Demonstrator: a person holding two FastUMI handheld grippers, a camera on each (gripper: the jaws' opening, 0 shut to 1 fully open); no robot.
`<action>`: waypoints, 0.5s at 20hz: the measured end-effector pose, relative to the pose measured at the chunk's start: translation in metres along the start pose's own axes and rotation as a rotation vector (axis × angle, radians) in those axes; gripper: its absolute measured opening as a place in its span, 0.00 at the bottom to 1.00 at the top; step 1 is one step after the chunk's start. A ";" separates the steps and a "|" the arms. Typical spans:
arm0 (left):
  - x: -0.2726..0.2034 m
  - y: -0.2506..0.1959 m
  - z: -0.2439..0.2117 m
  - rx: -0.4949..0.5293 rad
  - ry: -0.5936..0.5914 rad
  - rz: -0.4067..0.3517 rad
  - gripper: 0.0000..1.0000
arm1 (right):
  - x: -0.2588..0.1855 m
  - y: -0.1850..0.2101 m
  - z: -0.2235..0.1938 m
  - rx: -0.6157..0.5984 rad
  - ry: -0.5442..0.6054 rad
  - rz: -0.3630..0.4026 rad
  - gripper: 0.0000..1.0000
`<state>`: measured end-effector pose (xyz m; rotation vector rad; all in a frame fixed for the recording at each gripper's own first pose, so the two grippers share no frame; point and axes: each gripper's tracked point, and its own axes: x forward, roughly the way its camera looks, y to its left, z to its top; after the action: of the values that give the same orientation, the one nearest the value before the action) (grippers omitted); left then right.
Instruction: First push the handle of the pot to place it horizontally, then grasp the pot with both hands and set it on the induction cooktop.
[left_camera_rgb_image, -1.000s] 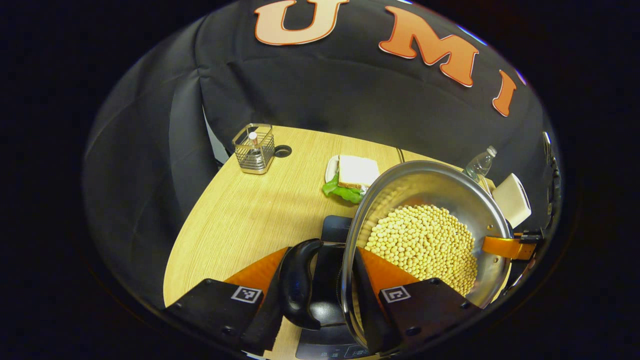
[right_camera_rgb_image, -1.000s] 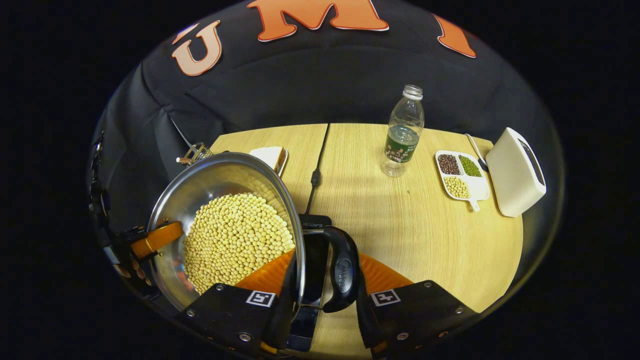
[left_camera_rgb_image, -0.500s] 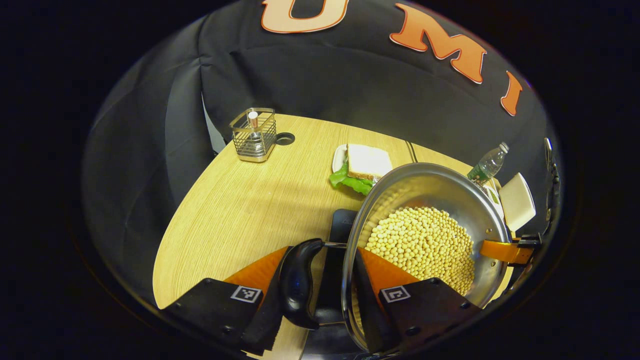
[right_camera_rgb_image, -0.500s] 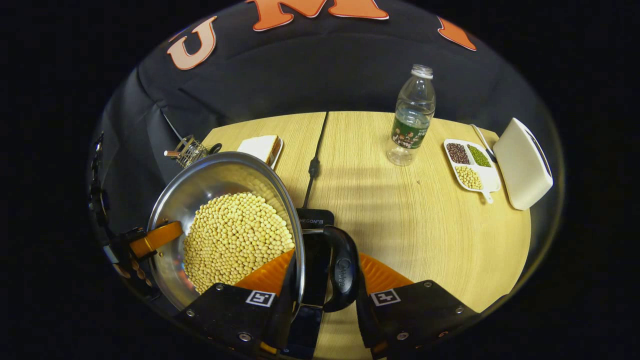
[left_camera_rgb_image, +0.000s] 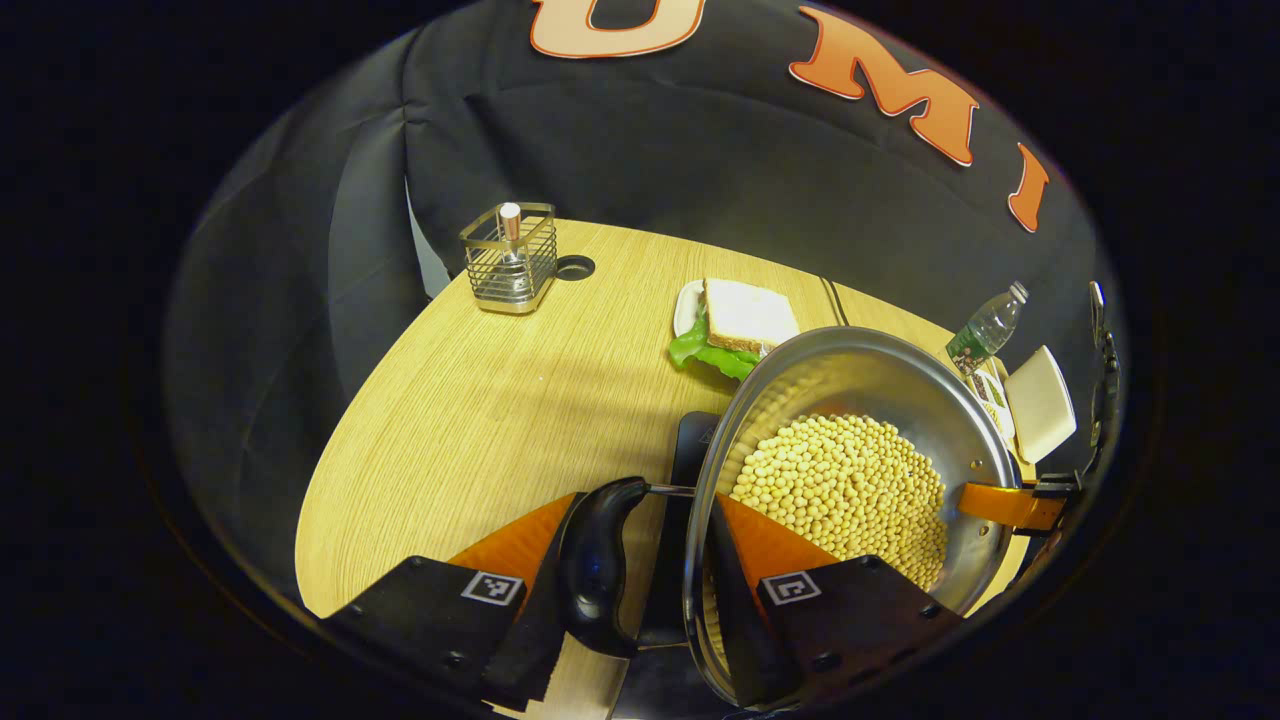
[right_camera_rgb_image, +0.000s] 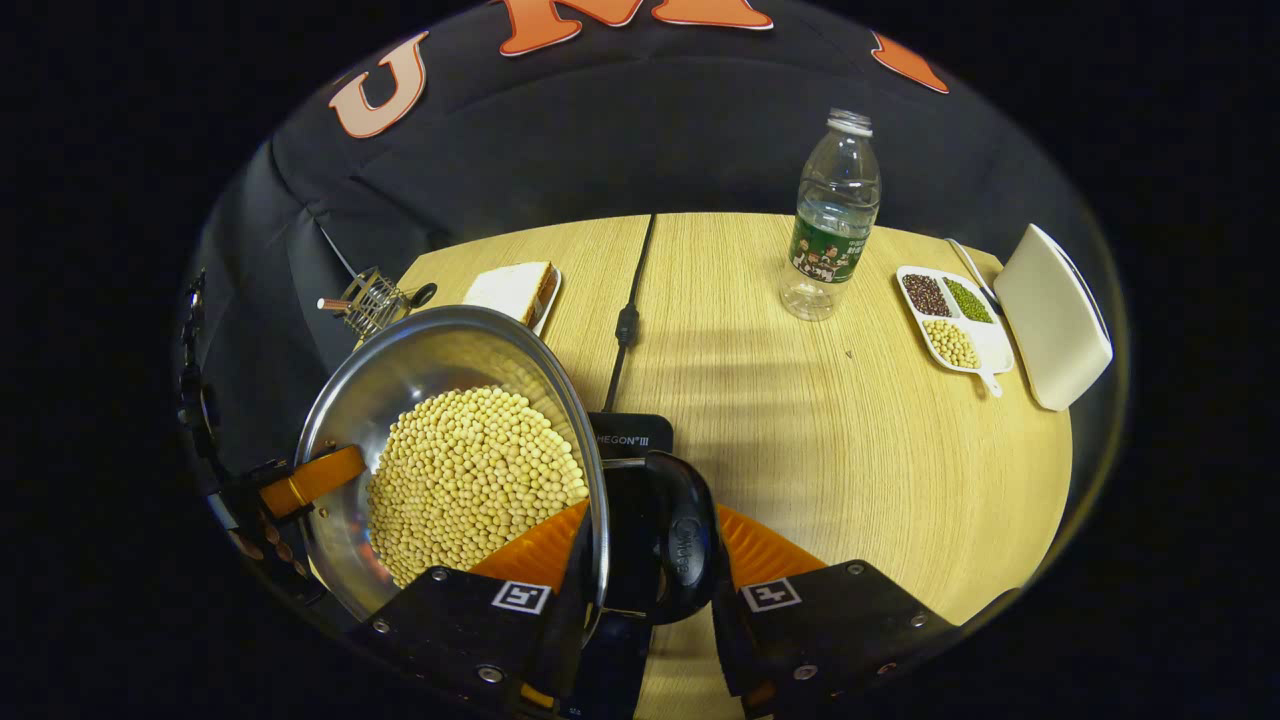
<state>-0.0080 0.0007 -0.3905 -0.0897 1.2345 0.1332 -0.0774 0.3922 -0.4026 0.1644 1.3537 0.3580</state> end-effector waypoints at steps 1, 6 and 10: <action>0.001 0.000 -0.001 -0.013 -0.005 -0.005 0.71 | -0.002 -0.001 0.001 -0.003 -0.002 0.002 0.55; -0.007 0.003 -0.004 -0.043 -0.036 0.018 0.80 | -0.003 -0.001 0.004 -0.051 -0.009 0.022 0.58; -0.035 0.017 0.004 -0.096 -0.118 0.036 0.98 | -0.023 -0.009 0.012 -0.135 -0.066 0.040 0.79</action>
<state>-0.0182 0.0161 -0.3563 -0.1407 1.1126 0.2263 -0.0688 0.3773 -0.3814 0.0898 1.2584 0.4723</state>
